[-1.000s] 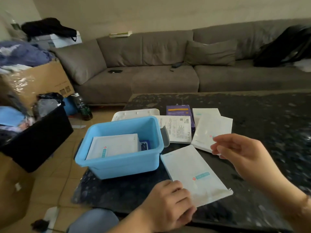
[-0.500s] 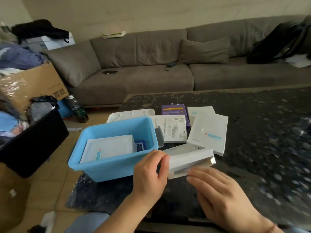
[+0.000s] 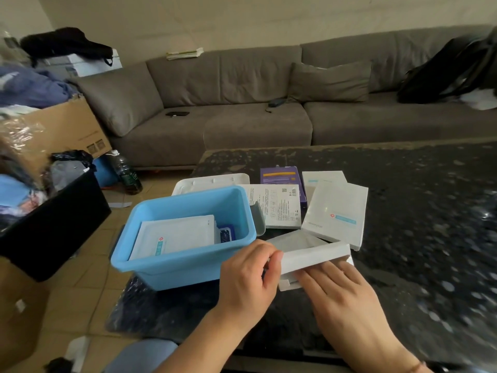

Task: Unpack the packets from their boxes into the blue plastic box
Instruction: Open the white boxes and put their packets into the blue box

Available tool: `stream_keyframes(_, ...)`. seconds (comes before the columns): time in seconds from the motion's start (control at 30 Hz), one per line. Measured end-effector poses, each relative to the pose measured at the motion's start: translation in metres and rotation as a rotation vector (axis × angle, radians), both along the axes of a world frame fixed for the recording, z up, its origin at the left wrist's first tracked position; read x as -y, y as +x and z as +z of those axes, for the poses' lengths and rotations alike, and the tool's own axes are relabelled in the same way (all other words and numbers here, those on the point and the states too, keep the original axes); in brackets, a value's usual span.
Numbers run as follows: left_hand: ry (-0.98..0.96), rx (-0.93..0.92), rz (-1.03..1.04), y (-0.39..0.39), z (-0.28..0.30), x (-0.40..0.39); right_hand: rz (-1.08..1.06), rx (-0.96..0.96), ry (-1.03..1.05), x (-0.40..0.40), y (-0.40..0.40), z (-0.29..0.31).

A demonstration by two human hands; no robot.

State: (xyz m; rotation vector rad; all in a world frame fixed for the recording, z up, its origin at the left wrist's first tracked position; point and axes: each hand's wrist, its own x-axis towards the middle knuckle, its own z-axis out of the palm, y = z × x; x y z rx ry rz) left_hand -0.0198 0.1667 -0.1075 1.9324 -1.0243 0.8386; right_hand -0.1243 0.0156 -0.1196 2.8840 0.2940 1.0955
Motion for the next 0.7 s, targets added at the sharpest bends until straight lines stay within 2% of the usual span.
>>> stream_keyframes(0.27, 0.011, 0.006, -0.062, -0.002, -0.005, -0.001, 0.127, 0.181, -0.057, 0.013, -0.031, 0.011)
stream_keyframes(0.5, 0.032, -0.009, -0.160, -0.009, -0.014, -0.005, 0.176, 0.190, -0.101, 0.017, -0.055, 0.014)
stream_keyframes(0.63, 0.173, 0.026, -0.248, -0.018, -0.030, -0.017, 0.164, 0.159, -0.099, 0.017, -0.076, 0.035)
stream_keyframes(0.7, 0.302, 0.027, -0.307, -0.022, -0.037, -0.024, 0.172, 0.133, -0.012, 0.017, -0.079, 0.048)
